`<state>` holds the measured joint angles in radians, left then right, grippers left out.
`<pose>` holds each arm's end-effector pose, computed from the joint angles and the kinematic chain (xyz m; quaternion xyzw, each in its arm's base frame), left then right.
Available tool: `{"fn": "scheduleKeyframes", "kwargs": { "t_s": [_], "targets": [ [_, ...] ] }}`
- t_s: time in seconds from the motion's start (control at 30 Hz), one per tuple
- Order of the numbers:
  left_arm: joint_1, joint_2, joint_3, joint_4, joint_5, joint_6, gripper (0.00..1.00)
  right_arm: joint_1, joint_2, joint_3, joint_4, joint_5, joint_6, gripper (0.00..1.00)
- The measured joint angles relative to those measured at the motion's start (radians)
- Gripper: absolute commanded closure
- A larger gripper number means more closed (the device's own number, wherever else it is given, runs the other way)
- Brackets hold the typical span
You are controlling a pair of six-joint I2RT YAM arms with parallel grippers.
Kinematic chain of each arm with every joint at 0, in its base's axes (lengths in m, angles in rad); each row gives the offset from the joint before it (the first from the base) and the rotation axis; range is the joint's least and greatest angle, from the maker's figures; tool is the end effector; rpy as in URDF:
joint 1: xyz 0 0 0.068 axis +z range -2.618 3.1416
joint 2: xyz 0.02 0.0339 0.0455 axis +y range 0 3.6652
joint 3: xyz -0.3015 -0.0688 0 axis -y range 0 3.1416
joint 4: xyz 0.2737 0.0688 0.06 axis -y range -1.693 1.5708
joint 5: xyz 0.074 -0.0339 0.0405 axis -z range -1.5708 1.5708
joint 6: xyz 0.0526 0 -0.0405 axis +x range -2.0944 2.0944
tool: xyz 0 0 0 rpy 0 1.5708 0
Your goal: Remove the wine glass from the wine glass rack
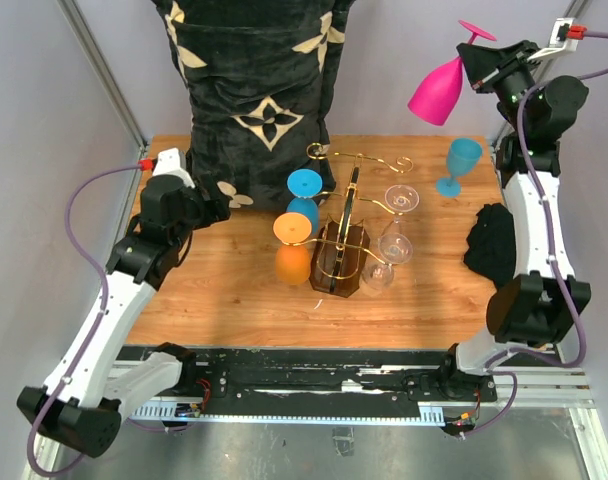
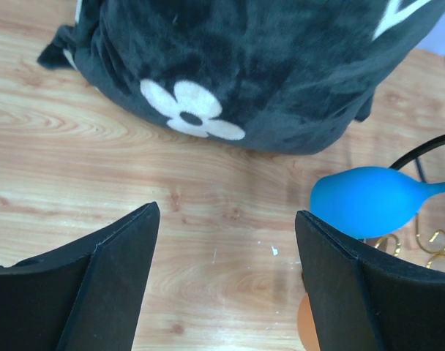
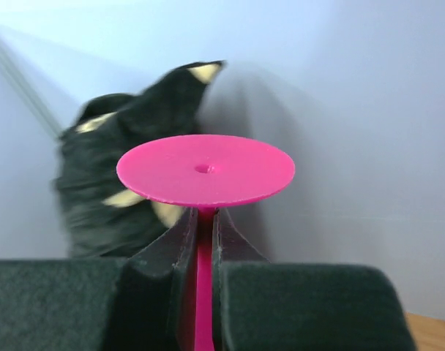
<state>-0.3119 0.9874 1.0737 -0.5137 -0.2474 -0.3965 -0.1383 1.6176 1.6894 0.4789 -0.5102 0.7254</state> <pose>0.2278 -0.0599 0.3967 -0.1020 0.8310 -0.0889 0.5396 0.4046 -0.0304 0.5569 -0.0023 0.5212 0.3623 0.7727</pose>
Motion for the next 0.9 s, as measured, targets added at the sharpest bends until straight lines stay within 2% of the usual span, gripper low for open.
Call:
{"fn": "scheduleKeyframes", "kwargs": {
  "t_s": [0.17,0.27,0.4,0.53,0.8,0.9],
  "targets": [
    [0.0,-0.108,0.0,0.048,-0.005,0.027,0.2,0.063,-0.122,-0.019,-0.06,-0.158,0.144,0.99],
    [0.0,-0.165,0.0,0.093,-0.002,0.051,0.22,0.198,-0.161,0.034,-0.22,-0.24,0.129,0.99],
    [0.0,-0.235,-0.018,0.19,0.068,0.11,0.24,0.447,-0.149,0.141,-0.465,-0.321,0.09,0.99],
    [0.0,-0.311,-0.076,0.314,0.232,0.241,0.26,0.589,-0.092,0.211,-0.647,-0.364,0.075,0.99],
    [0.0,-0.356,-0.117,0.498,0.518,0.59,0.18,0.692,0.12,0.307,-0.851,-0.391,0.09,0.99],
    [0.0,-0.353,-0.137,0.563,0.605,0.669,0.26,0.732,0.212,0.402,-0.905,-0.407,0.097,0.99]
  ]
}}
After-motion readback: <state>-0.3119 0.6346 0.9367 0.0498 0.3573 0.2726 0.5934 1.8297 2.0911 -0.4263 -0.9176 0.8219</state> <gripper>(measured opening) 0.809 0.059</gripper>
